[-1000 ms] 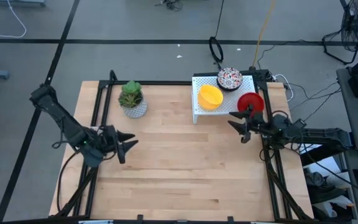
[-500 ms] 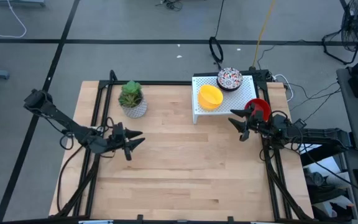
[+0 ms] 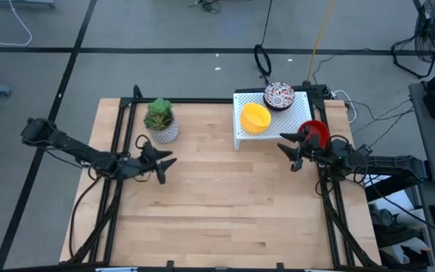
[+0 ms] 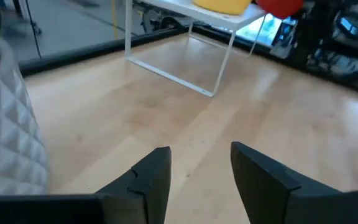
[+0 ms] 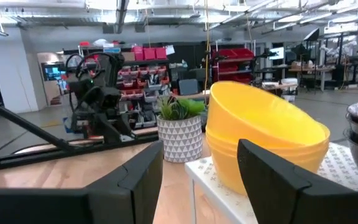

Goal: Pick & Place Mini bowls
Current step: Put the red bowls on the shelf

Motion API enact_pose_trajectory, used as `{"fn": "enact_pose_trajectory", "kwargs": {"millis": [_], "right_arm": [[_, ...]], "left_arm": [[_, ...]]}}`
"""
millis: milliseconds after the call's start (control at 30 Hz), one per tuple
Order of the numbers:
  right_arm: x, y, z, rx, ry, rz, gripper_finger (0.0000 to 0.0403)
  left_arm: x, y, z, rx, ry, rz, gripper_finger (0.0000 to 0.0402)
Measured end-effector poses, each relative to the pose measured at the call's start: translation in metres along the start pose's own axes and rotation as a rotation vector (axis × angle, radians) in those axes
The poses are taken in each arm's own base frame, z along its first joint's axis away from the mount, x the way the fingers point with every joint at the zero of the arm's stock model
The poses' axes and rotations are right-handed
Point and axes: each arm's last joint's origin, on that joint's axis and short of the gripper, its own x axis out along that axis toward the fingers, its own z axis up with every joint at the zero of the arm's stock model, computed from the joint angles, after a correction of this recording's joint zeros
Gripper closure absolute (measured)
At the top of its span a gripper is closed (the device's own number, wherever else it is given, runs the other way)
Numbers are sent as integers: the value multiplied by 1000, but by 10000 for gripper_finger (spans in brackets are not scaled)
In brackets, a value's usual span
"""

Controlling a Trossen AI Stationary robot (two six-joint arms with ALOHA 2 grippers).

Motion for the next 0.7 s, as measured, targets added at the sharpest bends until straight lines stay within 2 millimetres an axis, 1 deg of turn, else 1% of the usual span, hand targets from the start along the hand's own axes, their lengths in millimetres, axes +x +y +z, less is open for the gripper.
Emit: {"fn": "enact_pose_trajectory", "kwargs": {"millis": [133, 233, 300, 433, 500, 600, 633, 700], "right_arm": [[0, 0, 4, -24, -46, 1, 209], [0, 0, 8, -70, -82, 0, 209], [-1, 0, 11, -97, -111, -1, 209], [-2, 1, 18, -92, -186, -3, 209], [-2, 0, 20, -85, -206, -38, 209], [-2, -4, 18, -107, -179, -169, 209], [-2, -5, 17, -124, -163, -194, 209], [-2, -5, 16, -137, -158, -193, 209]], "left_arm": [[1, 3, 1, 171, -16, 45, 232], [2, 5, 3, 285, -40, 122, 232], [1, 6, 4, 331, -55, 169, 232], [1, 4, 9, 366, -102, 184, 231], [1, 3, 12, 380, -125, 179, 231], [0, 1, 17, 389, -158, 176, 231], [0, 1, 18, 382, -170, 173, 231], [0, 0, 20, 369, -186, 170, 231]]}}
